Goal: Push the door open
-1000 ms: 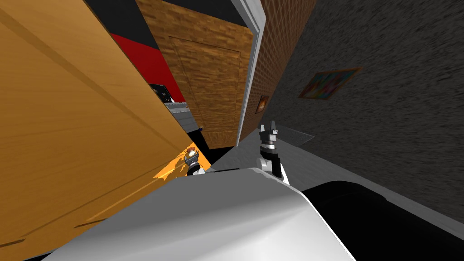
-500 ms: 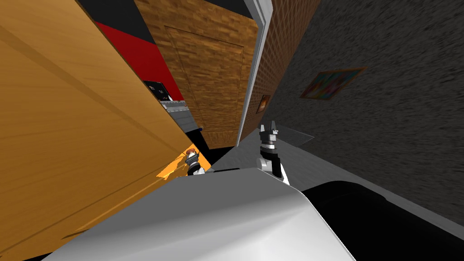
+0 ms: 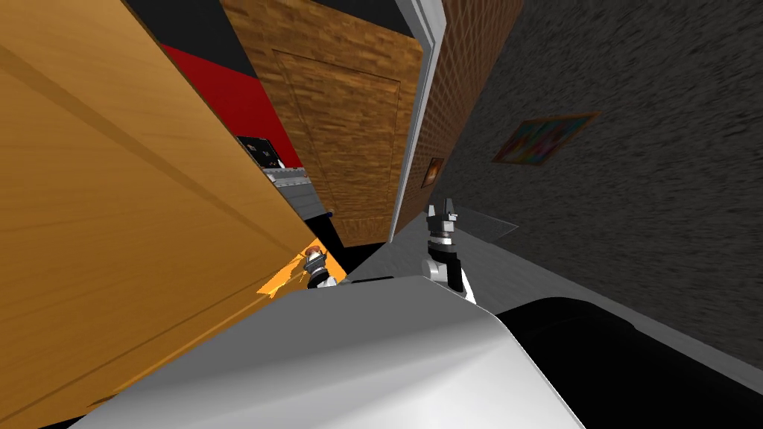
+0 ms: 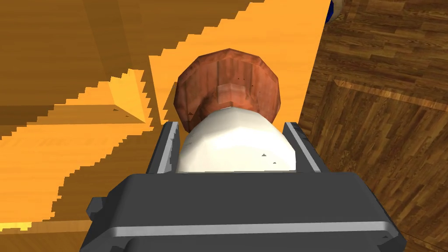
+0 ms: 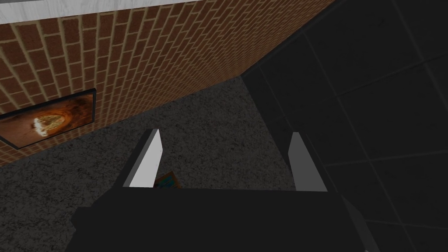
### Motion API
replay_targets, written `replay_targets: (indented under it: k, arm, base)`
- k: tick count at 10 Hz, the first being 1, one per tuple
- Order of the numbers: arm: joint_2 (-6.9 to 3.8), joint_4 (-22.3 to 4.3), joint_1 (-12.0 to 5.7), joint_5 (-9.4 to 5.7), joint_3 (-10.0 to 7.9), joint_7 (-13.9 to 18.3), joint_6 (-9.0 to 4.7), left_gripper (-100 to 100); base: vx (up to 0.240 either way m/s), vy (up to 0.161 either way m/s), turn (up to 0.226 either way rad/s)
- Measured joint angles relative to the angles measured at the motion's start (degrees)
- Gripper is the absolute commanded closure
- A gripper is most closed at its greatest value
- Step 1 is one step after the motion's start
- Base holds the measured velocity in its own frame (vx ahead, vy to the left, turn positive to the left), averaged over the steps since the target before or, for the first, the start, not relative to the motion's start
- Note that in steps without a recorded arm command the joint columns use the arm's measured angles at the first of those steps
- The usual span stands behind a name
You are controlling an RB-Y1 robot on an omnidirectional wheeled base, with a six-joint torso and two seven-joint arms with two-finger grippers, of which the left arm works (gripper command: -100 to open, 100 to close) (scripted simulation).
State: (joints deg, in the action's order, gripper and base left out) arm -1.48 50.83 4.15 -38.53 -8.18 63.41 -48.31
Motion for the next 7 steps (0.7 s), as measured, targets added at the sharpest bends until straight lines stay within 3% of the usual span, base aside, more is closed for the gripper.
replay_targets:
  k: [2,4,5,7]
  arm:
    - [-0.7,-1.3,-0.9,-0.88,-1.32,0.0,-0.53,100]
    - [-0.57,0.8,0.04,-1.68,-2.59,-1.1,-0.35,100]
    - [-0.72,-0.9,-1.04,-2.33,-3.61,-1.3,-1.06,100]
    - [-1.18,-0.9,-1.58,-3.63,-5.55,-2.1,-1.06,100]
  base:
    - [0.173,0.059,-0.006]
    - [0.189,0.082,-0.02]
    - [0.169,0.078,-0.021]
    - [0.16,0.068,-0.028]
